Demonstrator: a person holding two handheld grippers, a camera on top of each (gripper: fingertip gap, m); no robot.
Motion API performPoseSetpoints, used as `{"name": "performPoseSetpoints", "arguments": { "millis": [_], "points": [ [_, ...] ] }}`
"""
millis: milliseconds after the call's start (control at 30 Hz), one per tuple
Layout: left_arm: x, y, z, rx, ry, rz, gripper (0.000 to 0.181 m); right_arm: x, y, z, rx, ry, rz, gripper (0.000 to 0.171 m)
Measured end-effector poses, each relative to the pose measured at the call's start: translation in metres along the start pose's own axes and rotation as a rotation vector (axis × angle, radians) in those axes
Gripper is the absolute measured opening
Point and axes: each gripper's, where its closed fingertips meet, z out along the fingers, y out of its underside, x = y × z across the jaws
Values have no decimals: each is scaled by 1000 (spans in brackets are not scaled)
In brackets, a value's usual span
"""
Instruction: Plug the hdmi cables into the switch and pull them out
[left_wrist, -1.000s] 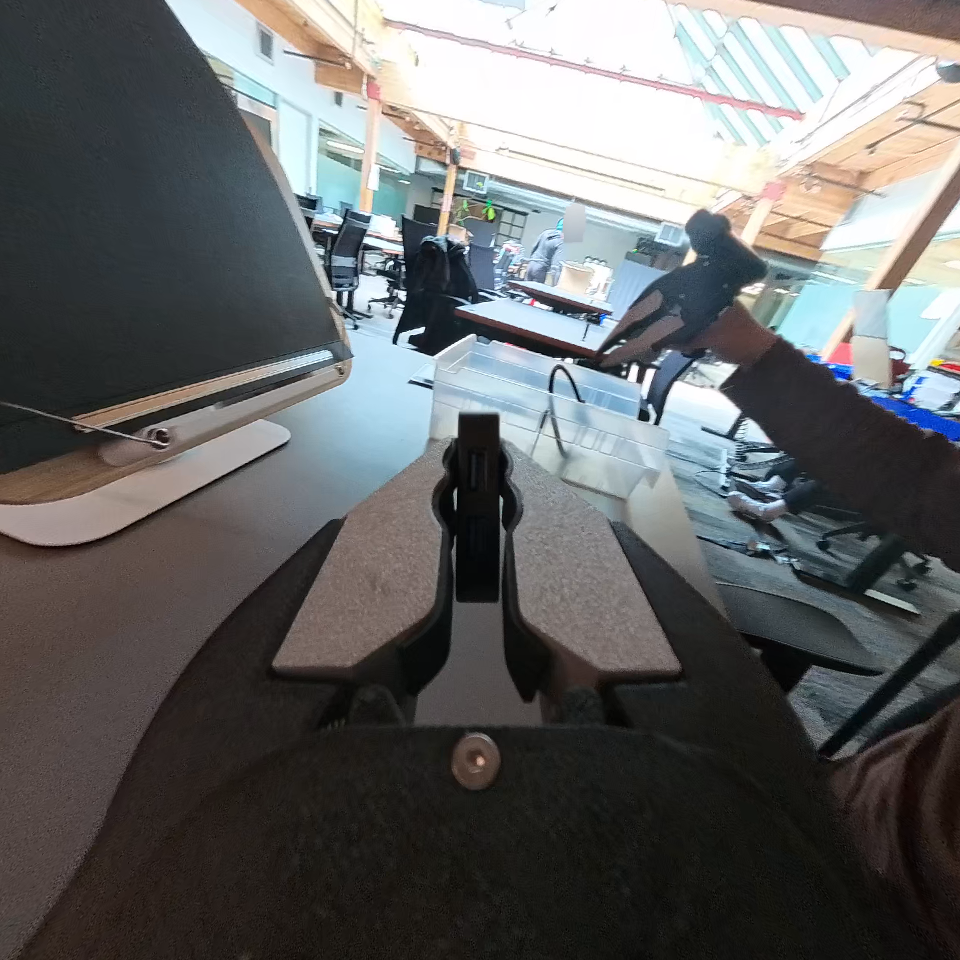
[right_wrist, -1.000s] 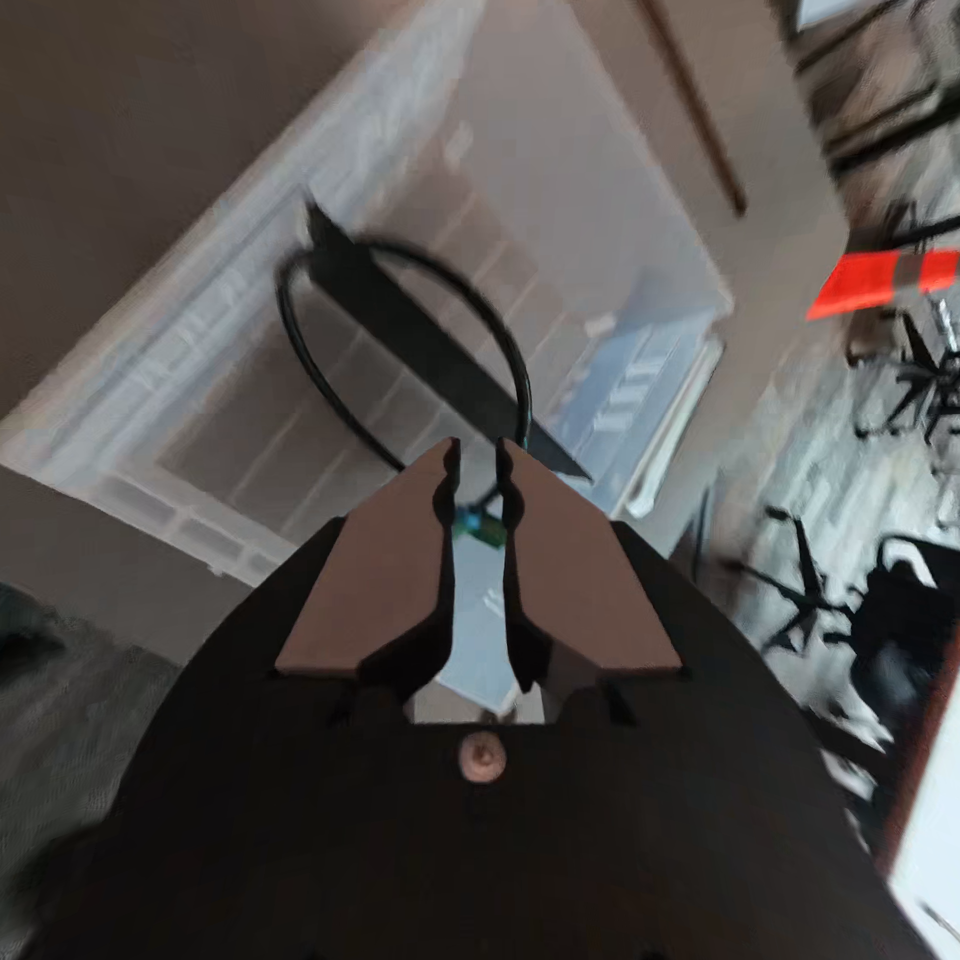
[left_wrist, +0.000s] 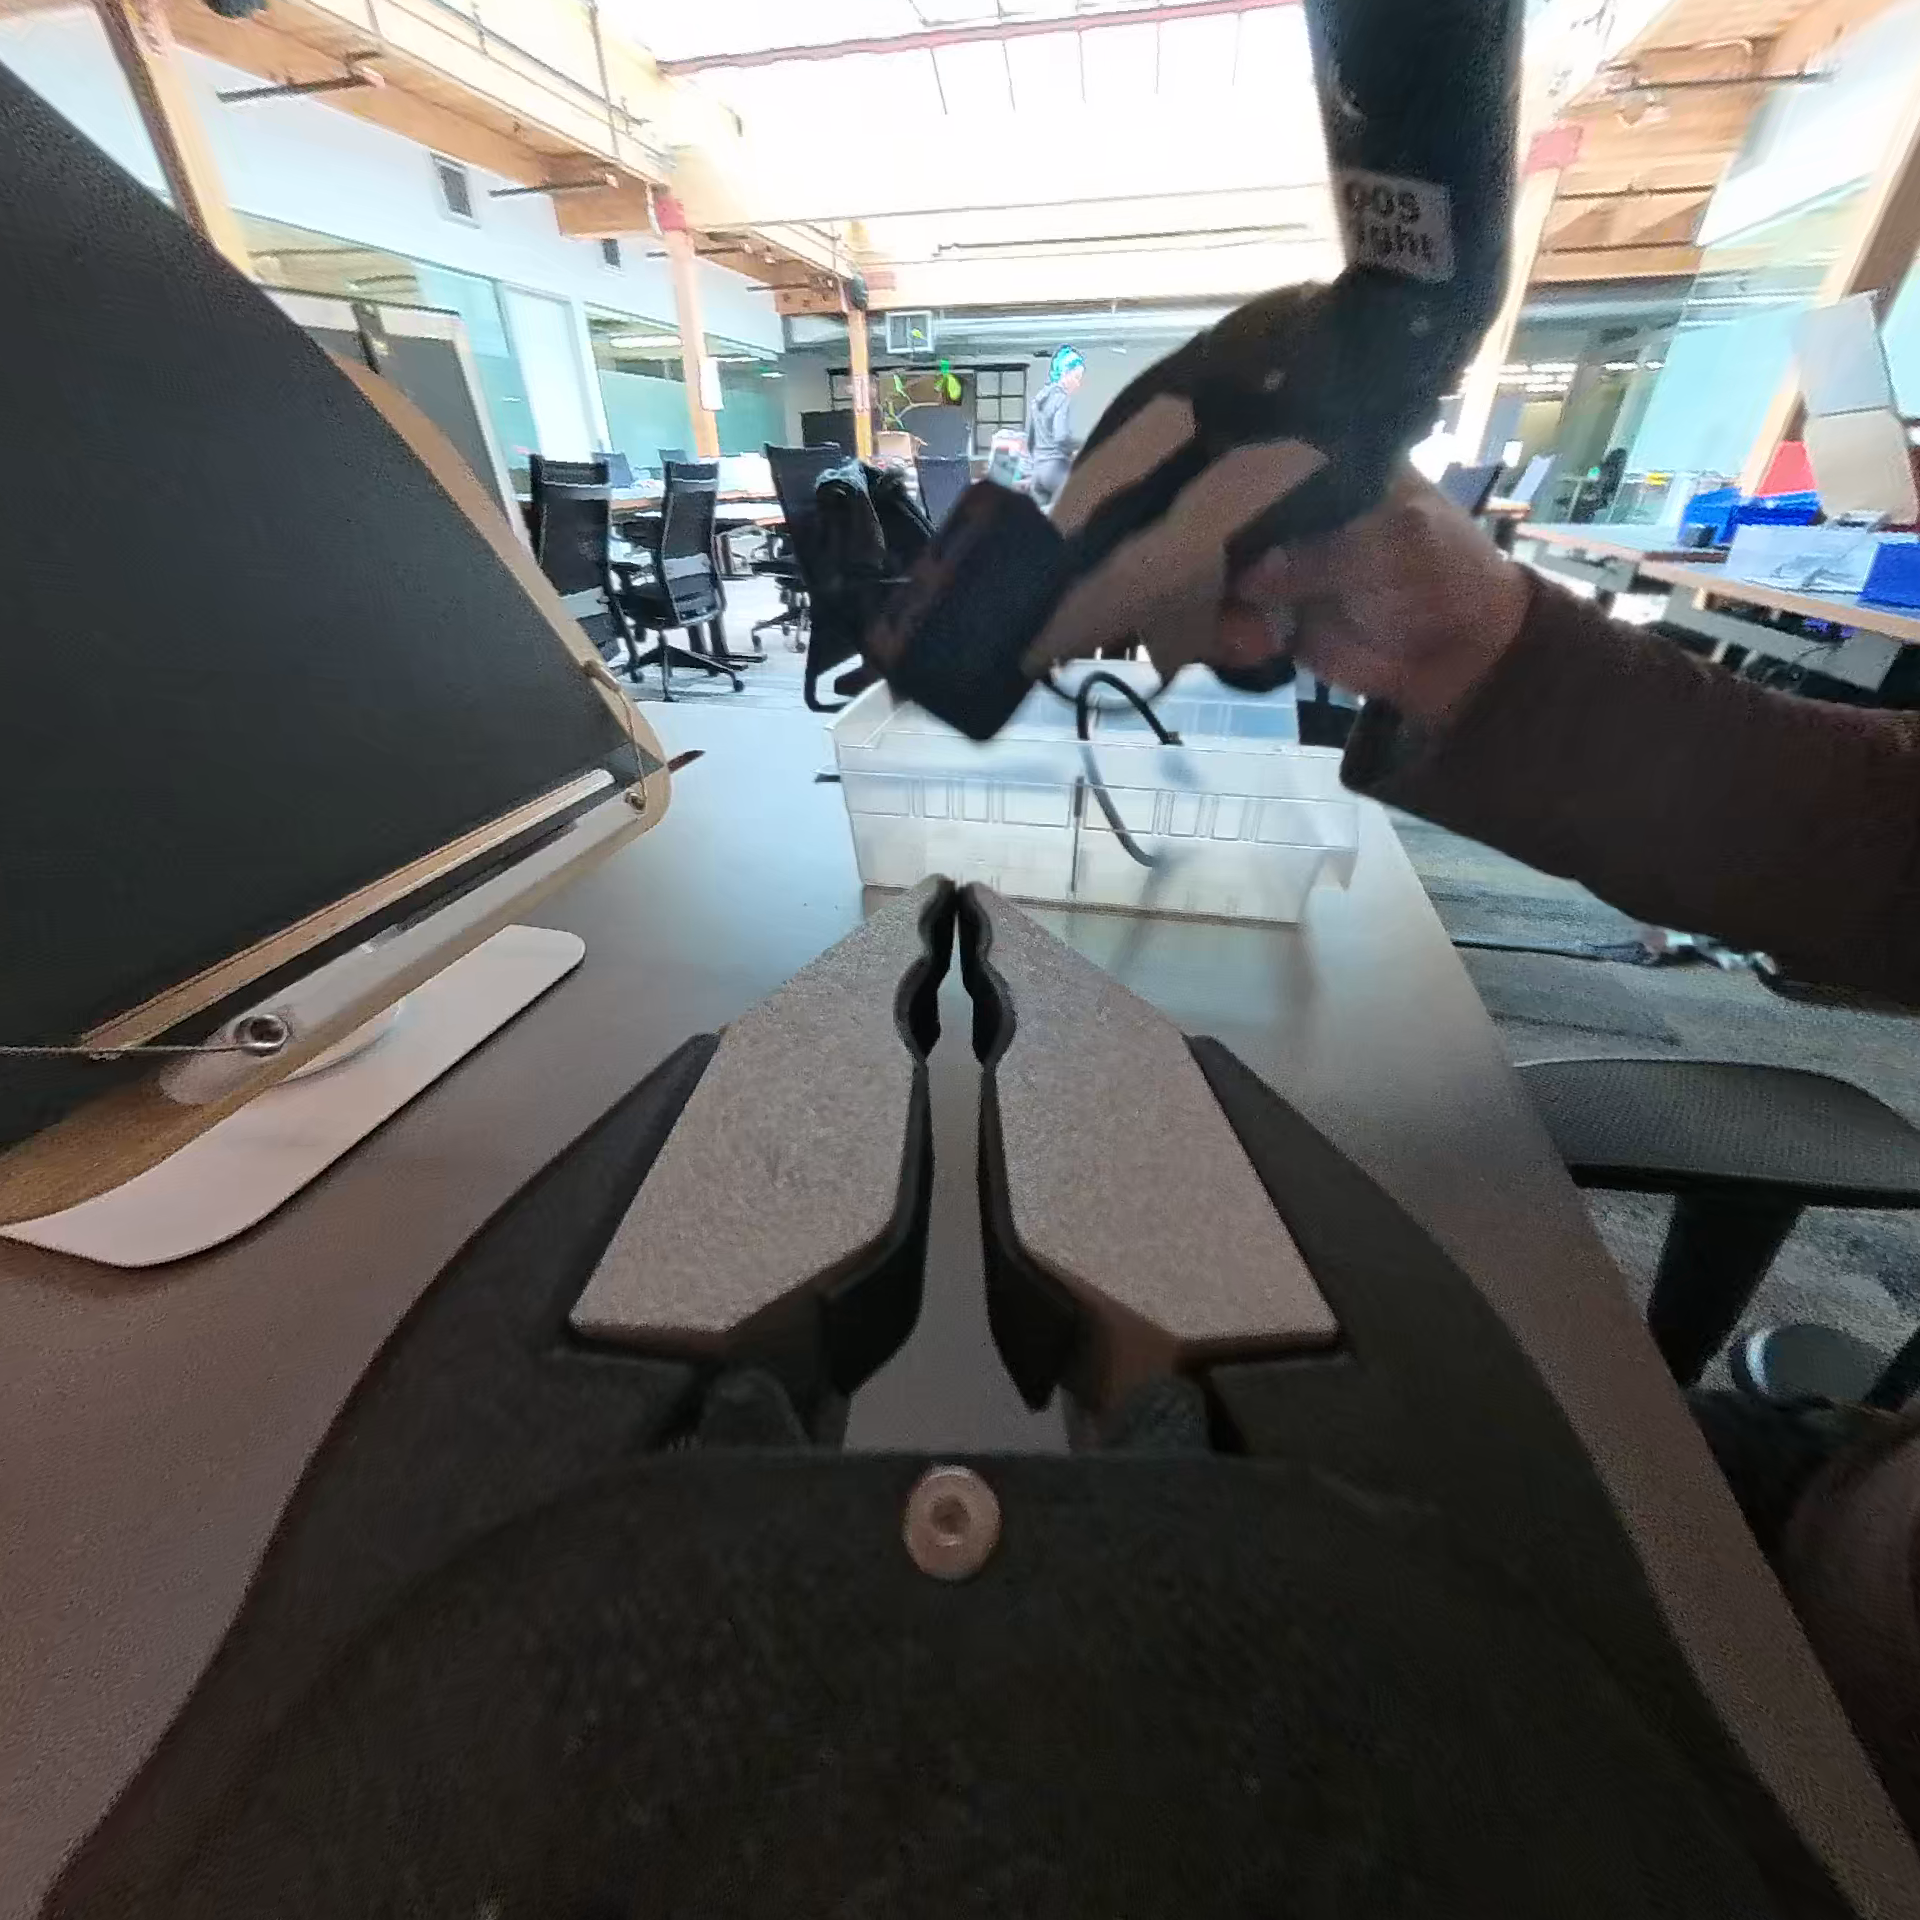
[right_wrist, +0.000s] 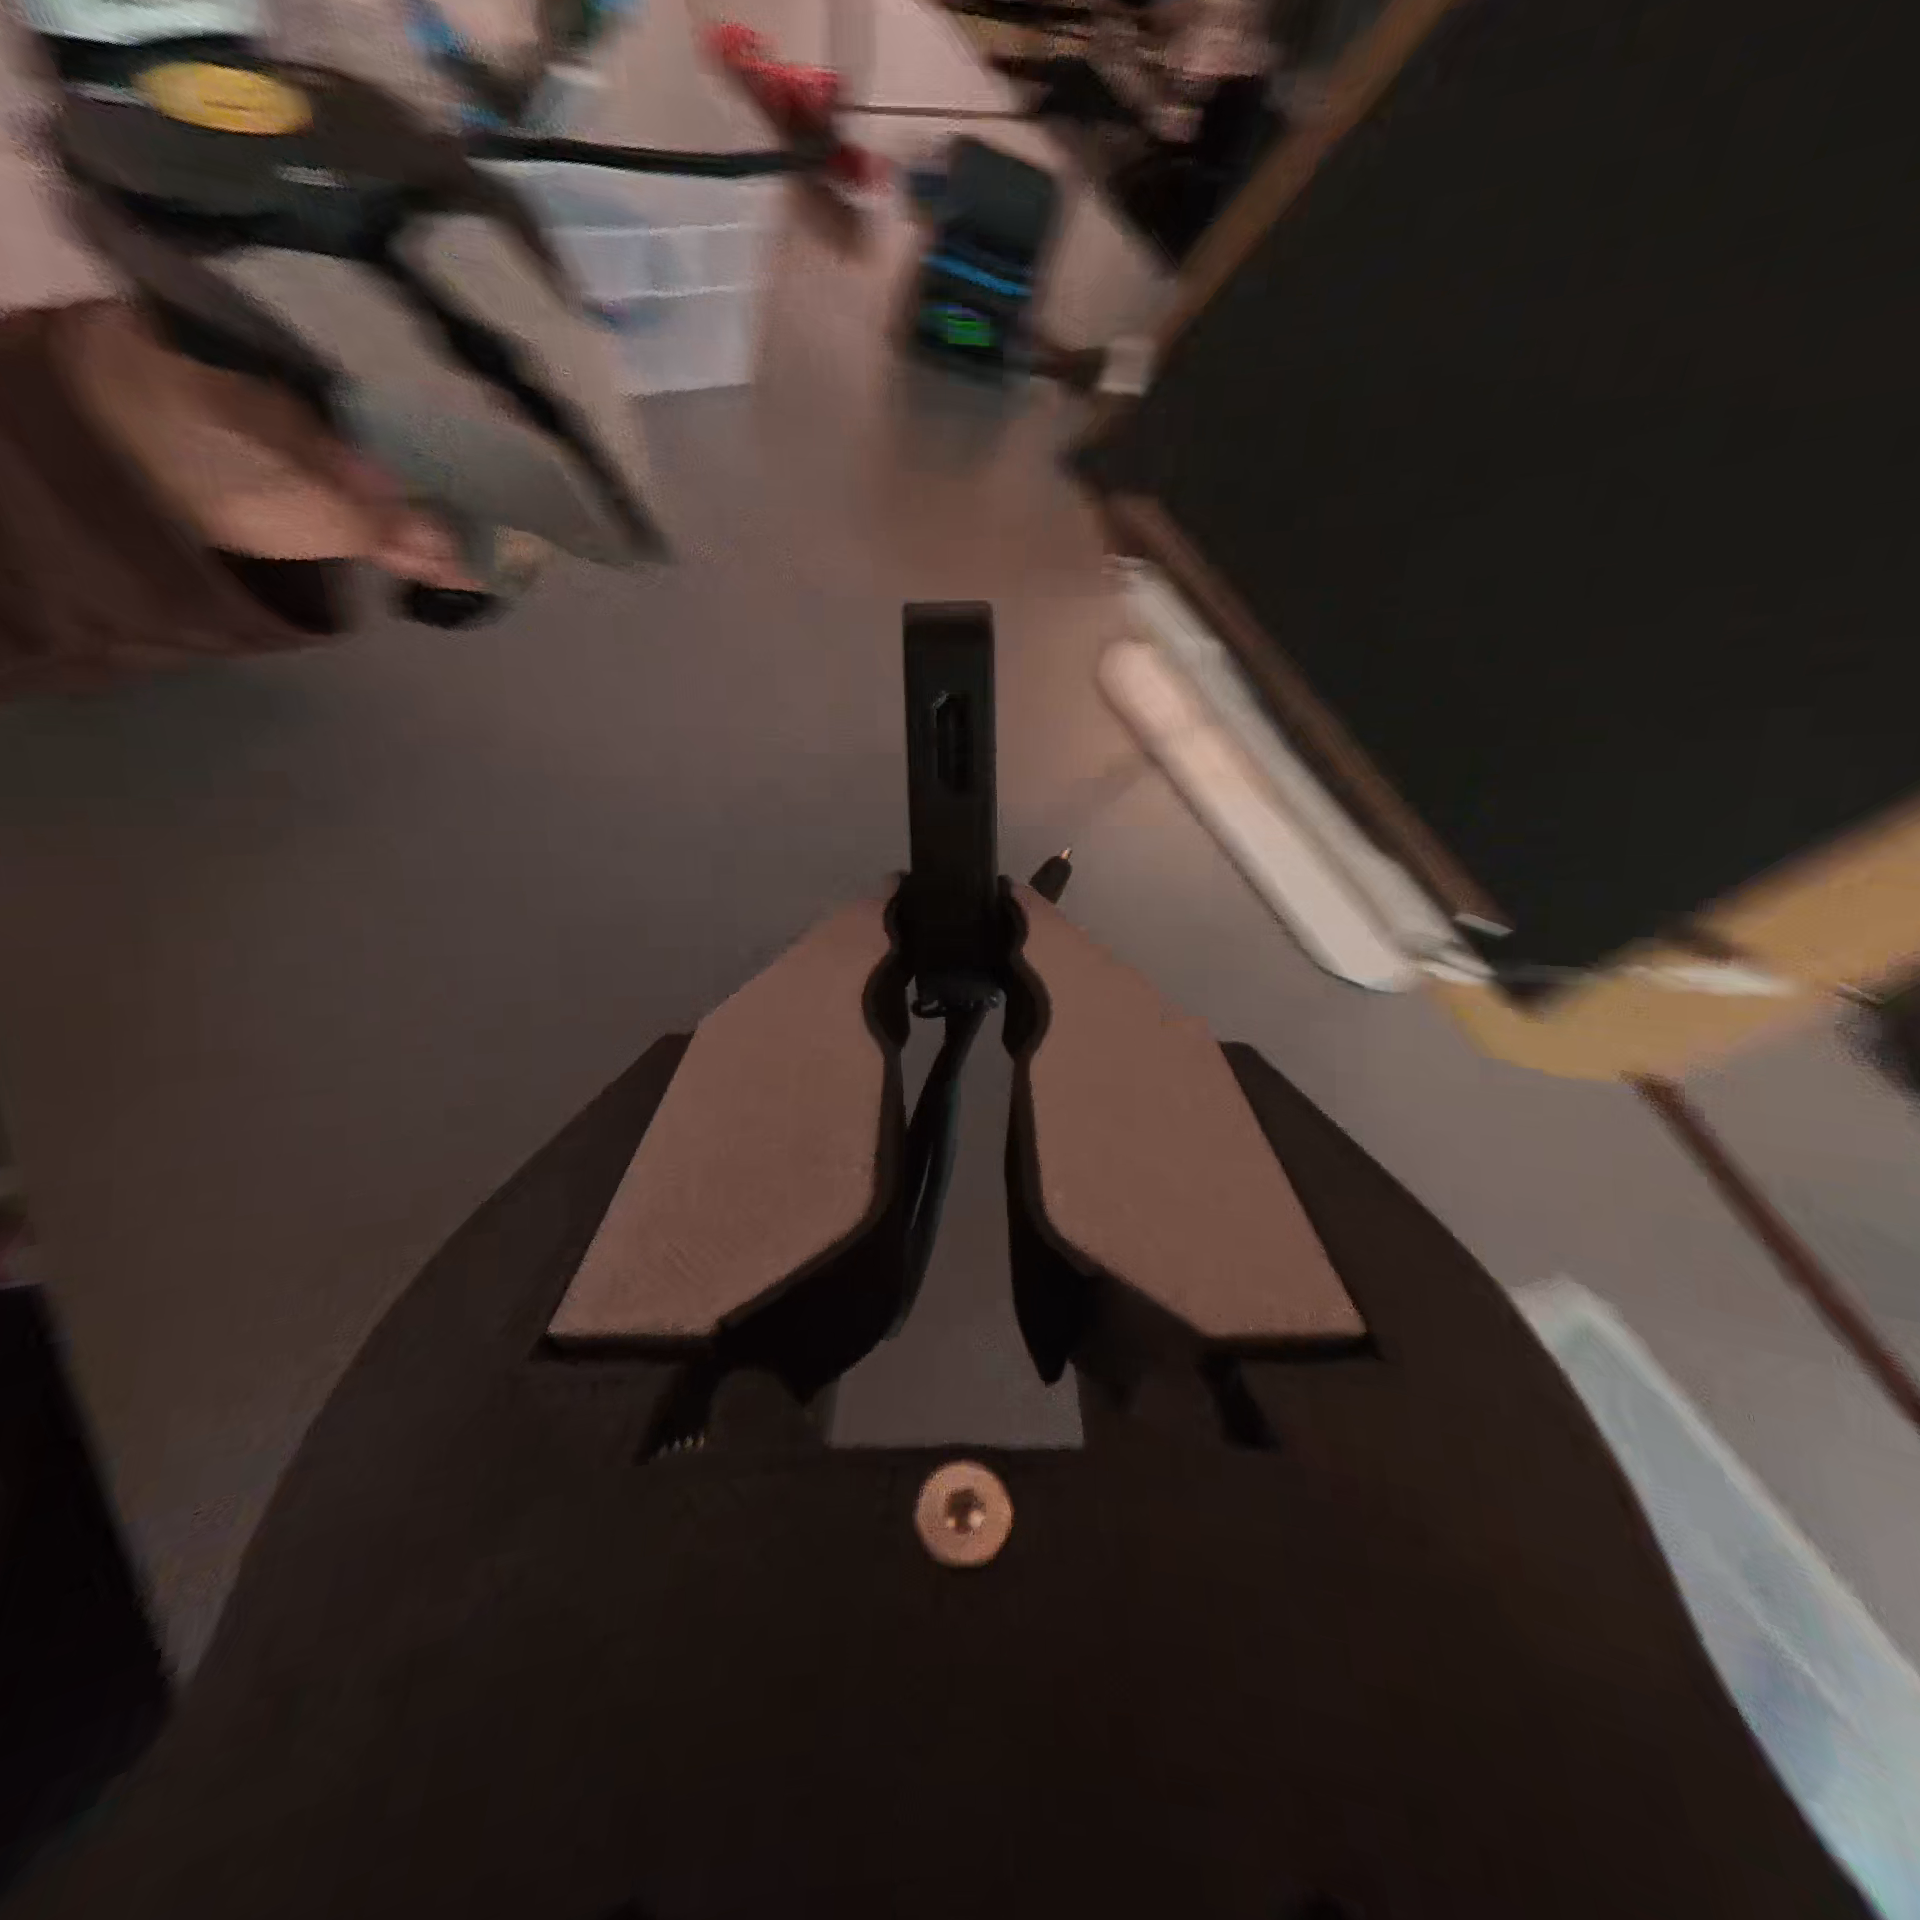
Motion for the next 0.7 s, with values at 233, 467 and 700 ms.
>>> {"name": "performPoseSetpoints", "arguments": {
  "millis": [233,467,700],
  "points": [
    [-2,4,2,-14,0,-23,0,170,98,-81,-416,477,108,10],
    [0,17,7,-81,-7,20,0,189,215,-79,-740,430,236,10],
    [-7,27,8,-118,-29,-12,0,200,223,-85,-785,468,345,12]
  ]
}}
